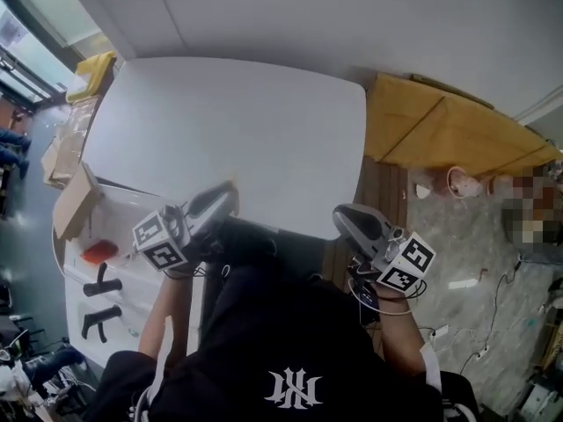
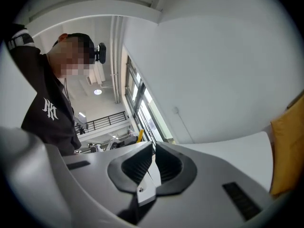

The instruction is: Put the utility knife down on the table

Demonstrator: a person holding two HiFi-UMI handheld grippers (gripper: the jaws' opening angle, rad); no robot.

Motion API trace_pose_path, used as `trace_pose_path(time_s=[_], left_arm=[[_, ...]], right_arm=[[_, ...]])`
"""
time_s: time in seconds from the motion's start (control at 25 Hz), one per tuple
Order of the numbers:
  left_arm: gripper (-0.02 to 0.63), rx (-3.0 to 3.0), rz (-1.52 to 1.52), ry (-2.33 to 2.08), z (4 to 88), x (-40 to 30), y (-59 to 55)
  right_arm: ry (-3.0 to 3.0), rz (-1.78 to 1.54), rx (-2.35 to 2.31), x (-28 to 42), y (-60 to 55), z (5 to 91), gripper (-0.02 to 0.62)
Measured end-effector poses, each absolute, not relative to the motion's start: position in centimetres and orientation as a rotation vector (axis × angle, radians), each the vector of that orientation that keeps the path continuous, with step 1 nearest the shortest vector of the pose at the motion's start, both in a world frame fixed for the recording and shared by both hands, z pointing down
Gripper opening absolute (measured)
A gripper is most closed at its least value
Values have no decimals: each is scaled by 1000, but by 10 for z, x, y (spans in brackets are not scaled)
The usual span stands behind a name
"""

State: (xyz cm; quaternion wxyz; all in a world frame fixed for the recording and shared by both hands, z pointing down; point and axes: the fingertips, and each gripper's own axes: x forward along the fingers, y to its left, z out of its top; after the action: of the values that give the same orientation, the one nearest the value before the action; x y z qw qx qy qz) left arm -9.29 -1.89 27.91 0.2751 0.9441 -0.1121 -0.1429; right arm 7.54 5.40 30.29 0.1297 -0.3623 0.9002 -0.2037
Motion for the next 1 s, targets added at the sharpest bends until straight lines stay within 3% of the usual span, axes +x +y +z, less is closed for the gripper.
trace_pose_path(time_s=[0.48,1.0], left_arm=[[60,2426,-298,-106,345,-69,-89],[60,2473,24,-541,378,-30,-158]], right_arm=[[2584,-683,-1331,87,-3,310,6],[2666,-766,-883,131,-120,334,6]])
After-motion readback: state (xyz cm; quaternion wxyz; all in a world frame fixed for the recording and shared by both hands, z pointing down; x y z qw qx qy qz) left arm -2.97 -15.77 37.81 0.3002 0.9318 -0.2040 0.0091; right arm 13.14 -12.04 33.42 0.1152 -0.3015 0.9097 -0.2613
